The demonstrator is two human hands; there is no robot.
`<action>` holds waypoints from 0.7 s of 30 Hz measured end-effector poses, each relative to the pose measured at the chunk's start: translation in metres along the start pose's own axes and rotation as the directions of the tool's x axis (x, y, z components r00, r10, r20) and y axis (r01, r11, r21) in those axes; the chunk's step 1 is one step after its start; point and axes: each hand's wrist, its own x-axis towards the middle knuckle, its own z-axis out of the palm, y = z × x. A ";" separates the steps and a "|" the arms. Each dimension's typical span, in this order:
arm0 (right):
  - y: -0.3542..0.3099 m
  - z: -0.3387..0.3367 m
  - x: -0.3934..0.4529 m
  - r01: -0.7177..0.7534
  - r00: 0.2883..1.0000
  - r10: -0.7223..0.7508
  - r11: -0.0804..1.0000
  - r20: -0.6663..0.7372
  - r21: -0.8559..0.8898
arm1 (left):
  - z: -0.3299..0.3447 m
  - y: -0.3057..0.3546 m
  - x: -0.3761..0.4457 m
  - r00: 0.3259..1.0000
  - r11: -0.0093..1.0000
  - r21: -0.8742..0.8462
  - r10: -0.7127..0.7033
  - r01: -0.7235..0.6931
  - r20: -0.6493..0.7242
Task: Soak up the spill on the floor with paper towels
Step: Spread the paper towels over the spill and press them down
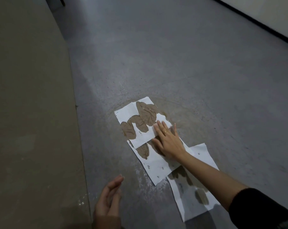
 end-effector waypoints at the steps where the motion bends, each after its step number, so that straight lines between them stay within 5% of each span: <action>1: 0.008 0.000 -0.006 -0.010 1.000 0.010 1.000 0.007 0.004 | 0.001 -0.001 -0.001 1.000 1.000 0.006 -0.002 0.002 0.009; 21: 0.041 -0.014 -0.010 -0.004 0.996 0.006 1.000 0.086 -0.027 | -0.003 0.001 -0.022 0.996 0.993 0.113 -0.028 0.018 0.086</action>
